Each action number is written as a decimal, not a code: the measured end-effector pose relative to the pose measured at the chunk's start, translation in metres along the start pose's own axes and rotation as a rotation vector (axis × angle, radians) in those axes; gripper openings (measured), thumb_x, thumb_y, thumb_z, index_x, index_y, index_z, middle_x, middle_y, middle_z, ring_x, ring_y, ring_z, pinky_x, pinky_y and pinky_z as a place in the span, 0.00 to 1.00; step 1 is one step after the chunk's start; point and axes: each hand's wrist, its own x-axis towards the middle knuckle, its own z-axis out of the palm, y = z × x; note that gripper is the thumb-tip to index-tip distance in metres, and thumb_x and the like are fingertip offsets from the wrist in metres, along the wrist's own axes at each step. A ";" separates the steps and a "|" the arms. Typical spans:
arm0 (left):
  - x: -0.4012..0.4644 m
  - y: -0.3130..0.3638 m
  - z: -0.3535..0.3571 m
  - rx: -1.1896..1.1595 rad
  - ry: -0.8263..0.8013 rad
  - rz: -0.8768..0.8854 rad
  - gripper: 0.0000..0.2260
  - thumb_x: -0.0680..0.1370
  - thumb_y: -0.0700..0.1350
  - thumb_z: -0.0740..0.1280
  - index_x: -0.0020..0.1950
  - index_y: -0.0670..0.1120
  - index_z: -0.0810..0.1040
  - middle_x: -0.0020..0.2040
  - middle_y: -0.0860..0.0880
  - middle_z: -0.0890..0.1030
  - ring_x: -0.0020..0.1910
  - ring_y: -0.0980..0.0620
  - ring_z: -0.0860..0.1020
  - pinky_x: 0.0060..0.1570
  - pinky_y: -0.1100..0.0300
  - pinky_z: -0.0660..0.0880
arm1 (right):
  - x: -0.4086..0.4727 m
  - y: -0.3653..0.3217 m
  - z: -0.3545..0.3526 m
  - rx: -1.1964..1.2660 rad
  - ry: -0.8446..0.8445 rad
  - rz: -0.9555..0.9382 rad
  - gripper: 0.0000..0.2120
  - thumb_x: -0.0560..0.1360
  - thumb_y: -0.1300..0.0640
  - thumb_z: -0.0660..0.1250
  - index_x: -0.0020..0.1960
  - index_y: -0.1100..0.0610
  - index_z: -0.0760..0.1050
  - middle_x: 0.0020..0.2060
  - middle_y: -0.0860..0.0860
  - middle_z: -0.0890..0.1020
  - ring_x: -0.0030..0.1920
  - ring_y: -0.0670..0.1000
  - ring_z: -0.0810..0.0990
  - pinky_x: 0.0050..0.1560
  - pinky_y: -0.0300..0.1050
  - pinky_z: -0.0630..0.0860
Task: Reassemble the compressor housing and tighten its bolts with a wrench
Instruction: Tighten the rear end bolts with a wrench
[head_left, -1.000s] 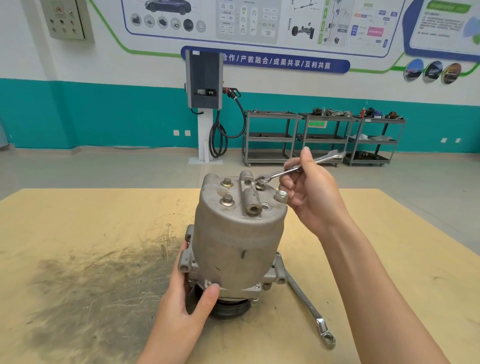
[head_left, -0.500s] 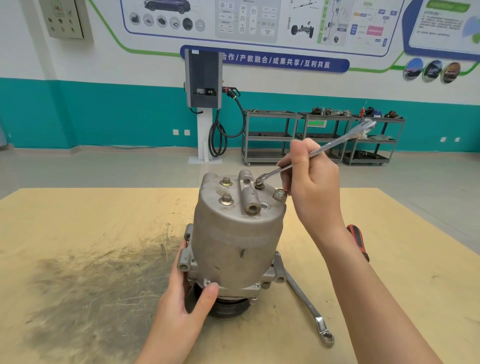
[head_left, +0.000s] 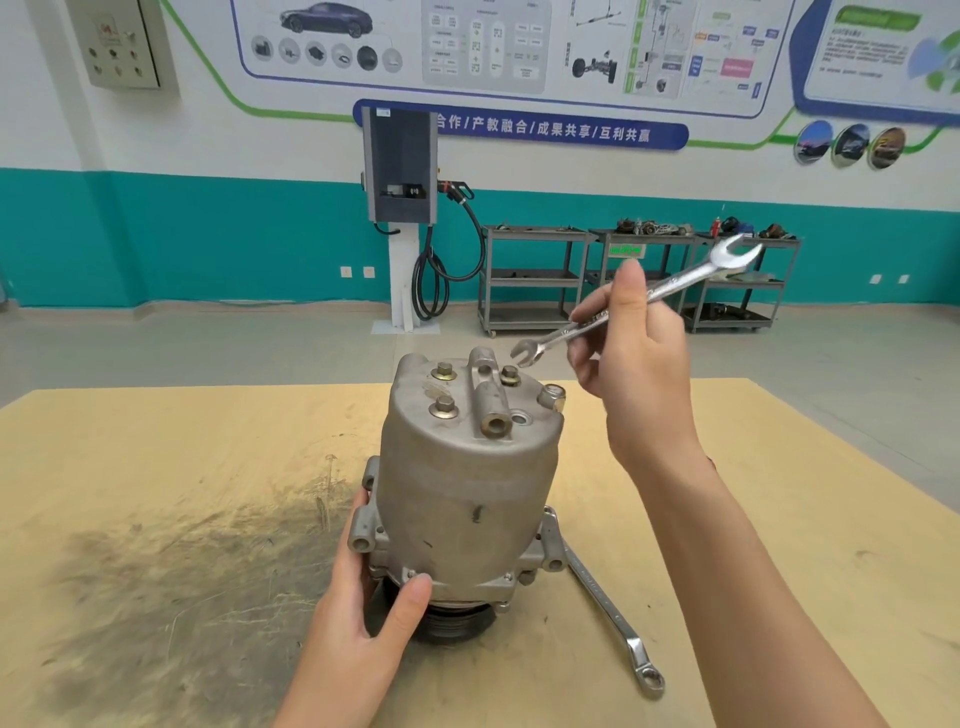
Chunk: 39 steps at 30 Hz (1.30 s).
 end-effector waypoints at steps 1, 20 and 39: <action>0.000 0.001 0.000 -0.003 0.001 -0.001 0.41 0.64 0.65 0.69 0.74 0.69 0.54 0.68 0.69 0.71 0.70 0.63 0.70 0.72 0.53 0.63 | 0.002 0.004 -0.002 0.047 0.002 0.094 0.23 0.83 0.45 0.51 0.37 0.55 0.73 0.23 0.47 0.73 0.25 0.45 0.71 0.25 0.36 0.66; -0.002 0.006 0.001 0.023 0.012 -0.009 0.41 0.65 0.65 0.69 0.75 0.68 0.55 0.71 0.64 0.72 0.70 0.62 0.70 0.74 0.49 0.63 | 0.011 0.034 -0.003 0.492 -0.184 0.631 0.18 0.83 0.46 0.53 0.44 0.58 0.70 0.24 0.49 0.69 0.22 0.44 0.64 0.18 0.34 0.59; -0.001 0.006 0.001 0.016 0.011 0.026 0.48 0.60 0.76 0.70 0.75 0.66 0.54 0.67 0.73 0.70 0.69 0.67 0.68 0.69 0.60 0.63 | -0.006 0.012 0.010 -0.278 -0.055 -0.327 0.17 0.80 0.46 0.56 0.37 0.55 0.69 0.25 0.54 0.73 0.26 0.54 0.71 0.29 0.49 0.68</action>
